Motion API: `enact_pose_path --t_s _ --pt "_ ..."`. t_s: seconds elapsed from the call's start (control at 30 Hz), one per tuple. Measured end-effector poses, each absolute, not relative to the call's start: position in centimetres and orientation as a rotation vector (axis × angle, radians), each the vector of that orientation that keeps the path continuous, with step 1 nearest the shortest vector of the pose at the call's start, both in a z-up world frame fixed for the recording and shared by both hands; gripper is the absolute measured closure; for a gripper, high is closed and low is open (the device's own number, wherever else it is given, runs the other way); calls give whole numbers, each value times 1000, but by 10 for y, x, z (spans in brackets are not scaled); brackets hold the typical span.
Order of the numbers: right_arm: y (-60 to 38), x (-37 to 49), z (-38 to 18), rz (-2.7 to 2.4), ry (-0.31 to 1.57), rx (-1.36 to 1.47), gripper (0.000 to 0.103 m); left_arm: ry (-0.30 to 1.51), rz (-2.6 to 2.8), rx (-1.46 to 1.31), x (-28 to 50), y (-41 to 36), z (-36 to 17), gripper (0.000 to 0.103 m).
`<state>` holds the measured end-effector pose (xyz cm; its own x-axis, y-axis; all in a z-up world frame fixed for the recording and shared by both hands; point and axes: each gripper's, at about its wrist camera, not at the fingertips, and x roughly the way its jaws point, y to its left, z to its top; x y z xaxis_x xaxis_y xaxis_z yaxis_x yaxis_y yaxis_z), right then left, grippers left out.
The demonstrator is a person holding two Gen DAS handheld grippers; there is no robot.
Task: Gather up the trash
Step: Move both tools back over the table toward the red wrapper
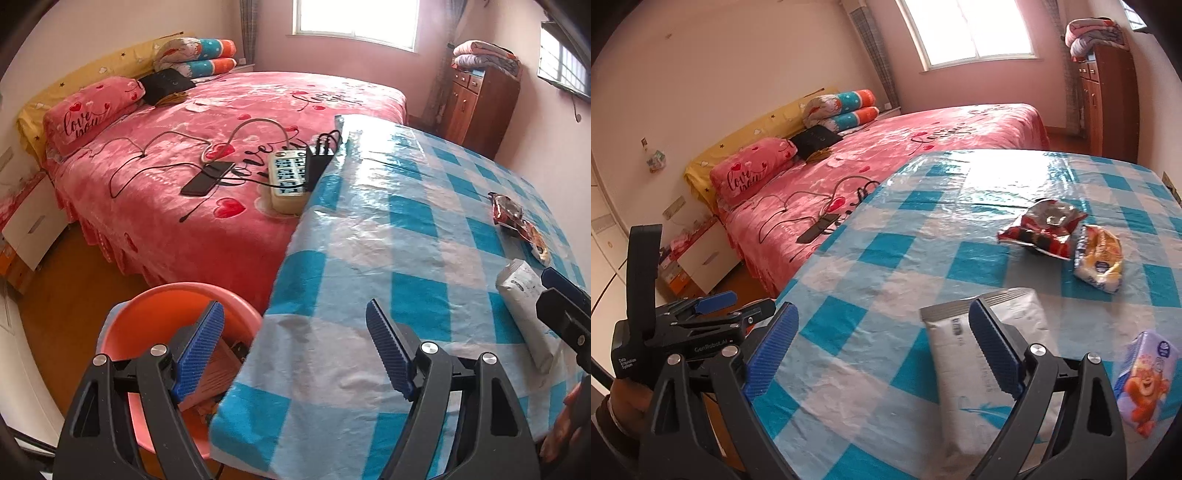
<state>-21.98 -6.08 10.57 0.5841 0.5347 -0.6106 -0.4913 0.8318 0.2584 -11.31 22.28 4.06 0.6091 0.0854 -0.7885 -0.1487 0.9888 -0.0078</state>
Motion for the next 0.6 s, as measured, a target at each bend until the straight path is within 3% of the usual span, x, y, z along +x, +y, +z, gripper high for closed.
enact_pose_path --t_s 0.6 --pt "-122 -213 101 455 690 140 9 898 61 3 -99 165 50 24"
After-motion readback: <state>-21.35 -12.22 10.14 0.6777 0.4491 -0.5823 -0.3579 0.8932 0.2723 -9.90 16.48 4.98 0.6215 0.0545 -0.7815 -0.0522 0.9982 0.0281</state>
